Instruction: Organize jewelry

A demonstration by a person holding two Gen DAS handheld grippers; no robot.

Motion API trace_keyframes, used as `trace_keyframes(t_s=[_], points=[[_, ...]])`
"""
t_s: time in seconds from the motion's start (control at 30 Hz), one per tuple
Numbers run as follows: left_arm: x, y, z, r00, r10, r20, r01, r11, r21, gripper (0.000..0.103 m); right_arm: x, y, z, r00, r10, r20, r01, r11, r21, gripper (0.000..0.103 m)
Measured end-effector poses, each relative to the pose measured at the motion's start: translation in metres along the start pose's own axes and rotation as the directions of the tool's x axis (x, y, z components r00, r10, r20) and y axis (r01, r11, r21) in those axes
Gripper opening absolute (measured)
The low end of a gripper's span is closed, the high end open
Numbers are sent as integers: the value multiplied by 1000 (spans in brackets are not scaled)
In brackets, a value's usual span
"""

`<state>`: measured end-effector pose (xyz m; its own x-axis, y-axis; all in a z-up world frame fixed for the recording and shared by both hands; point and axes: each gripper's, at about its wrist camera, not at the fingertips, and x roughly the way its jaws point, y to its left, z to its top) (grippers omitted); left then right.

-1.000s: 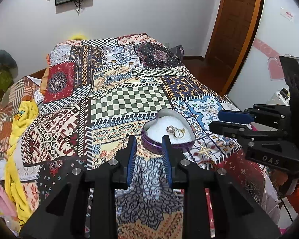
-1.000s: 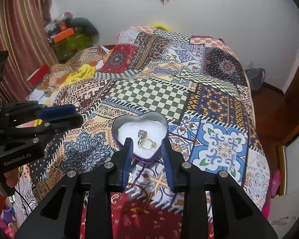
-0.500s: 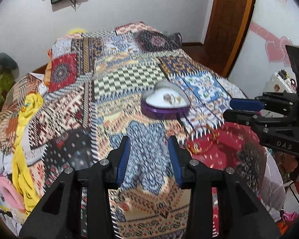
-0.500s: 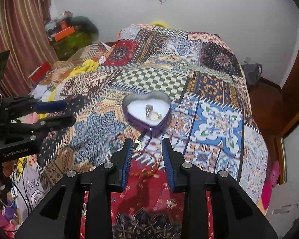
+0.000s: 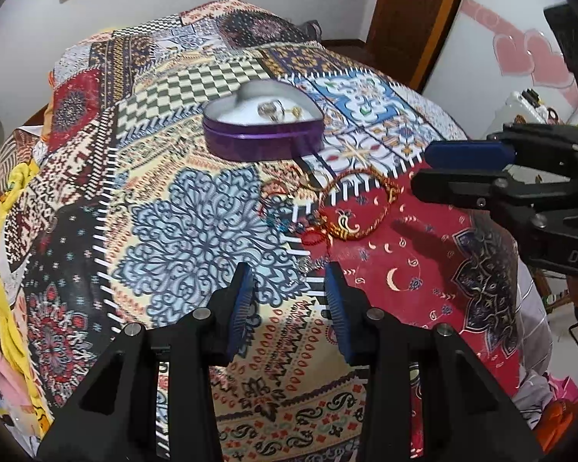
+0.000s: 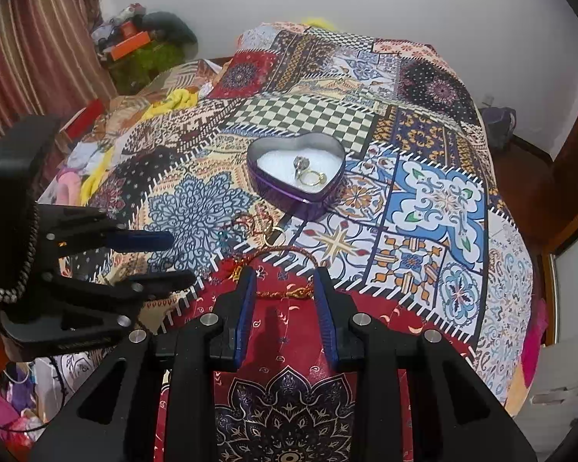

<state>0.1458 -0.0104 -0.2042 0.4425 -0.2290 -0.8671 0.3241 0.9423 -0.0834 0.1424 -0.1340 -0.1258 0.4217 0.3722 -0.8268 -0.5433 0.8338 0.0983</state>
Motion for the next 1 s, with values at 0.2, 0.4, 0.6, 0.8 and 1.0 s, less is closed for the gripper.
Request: trace_keyframes(t_s=[0.2,0.4,0.6,0.8,1.0], points=[[9,1,-3,1000,-23,2,23,1000,-17,33,11,-3,-4,1000,-14,-21,14,1000,1,27],[13,2,-2,998,-51,21,52,998,-34,24,20,-13,-11,999,-11,-48,13,999,36,28],[14,2,0,997,-61,37,63,997,-44,12,25,-20,-11,998,-10,-55,13,998,64,28],[10,4,-1,997,-53,49,56,997,-54,12,34,-19,-9,998,-3,-55,7,997,79,28],[6,14,-2,997,-48,68,54,994,-91,12,45,-14,-11,998,-27,-57,30,998,56,27]])
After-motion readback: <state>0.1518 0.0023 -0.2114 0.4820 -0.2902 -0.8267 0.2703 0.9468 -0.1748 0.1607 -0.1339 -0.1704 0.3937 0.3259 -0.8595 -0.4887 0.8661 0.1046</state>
